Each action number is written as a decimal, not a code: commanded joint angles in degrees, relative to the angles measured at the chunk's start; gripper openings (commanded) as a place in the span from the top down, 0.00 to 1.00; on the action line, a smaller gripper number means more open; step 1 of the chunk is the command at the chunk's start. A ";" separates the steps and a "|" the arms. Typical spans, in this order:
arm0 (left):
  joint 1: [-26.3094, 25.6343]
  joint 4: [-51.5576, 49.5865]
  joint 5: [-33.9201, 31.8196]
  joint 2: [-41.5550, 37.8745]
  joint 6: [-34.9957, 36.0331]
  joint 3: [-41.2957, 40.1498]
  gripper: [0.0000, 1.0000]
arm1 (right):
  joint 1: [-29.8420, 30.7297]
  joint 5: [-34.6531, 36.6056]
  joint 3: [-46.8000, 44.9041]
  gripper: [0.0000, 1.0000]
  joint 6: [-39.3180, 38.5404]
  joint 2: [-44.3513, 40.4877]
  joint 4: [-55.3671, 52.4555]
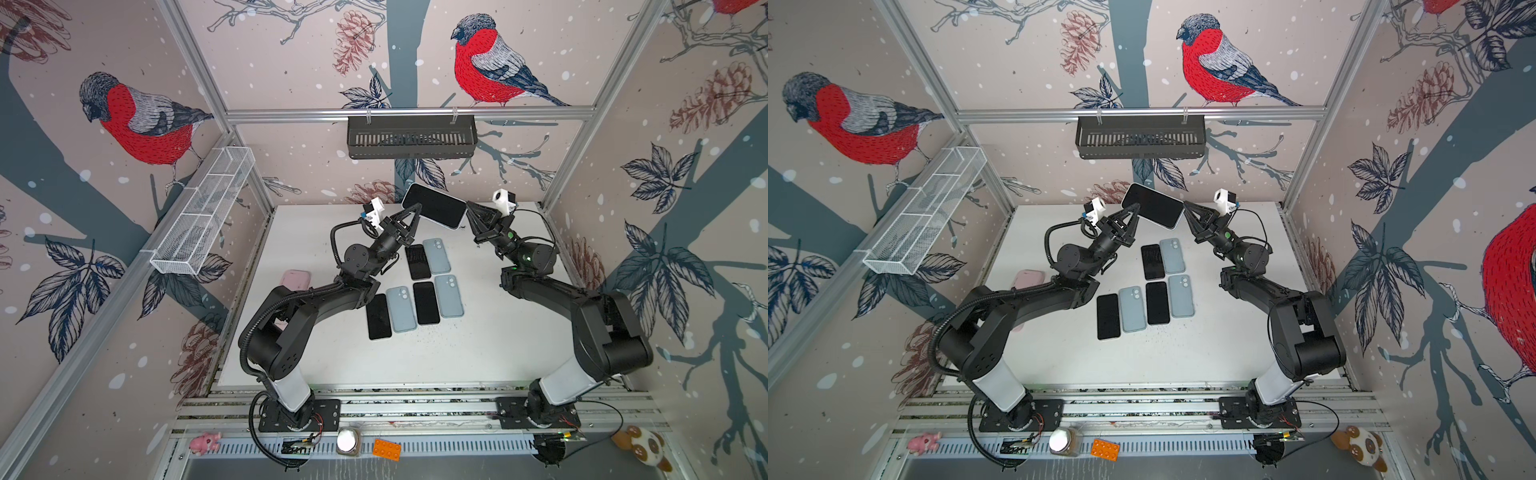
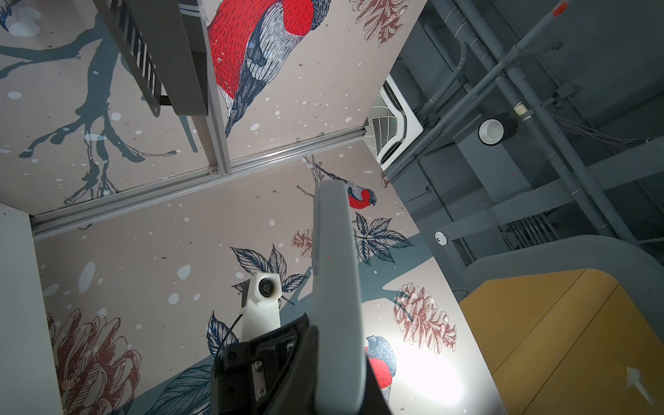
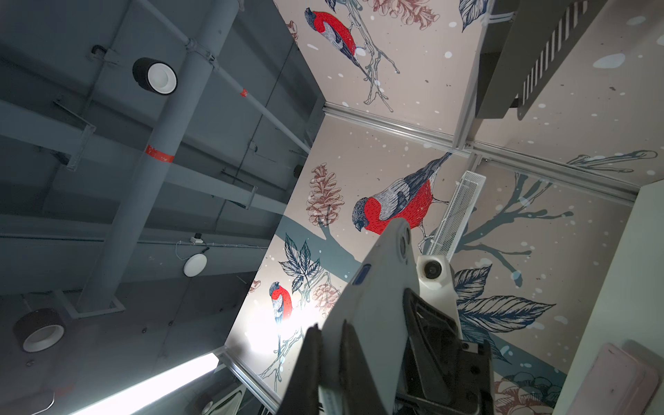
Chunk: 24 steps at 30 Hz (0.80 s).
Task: Take the phone out of the phone case
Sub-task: Remove the phone case from the phone.
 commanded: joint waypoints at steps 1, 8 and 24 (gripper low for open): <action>-0.83 19.18 6.81 0.45 -3.60 1.11 1.00 | -0.20 0.06 0.86 0.92 2.50 1.12 12.80; -1.01 20.10 6.23 1.63 -2.37 4.49 1.00 | -0.73 1.20 2.45 0.90 4.75 2.59 12.79; -1.19 21.73 6.15 3.95 -1.40 8.61 1.00 | -1.17 3.04 5.33 0.90 9.64 4.50 12.78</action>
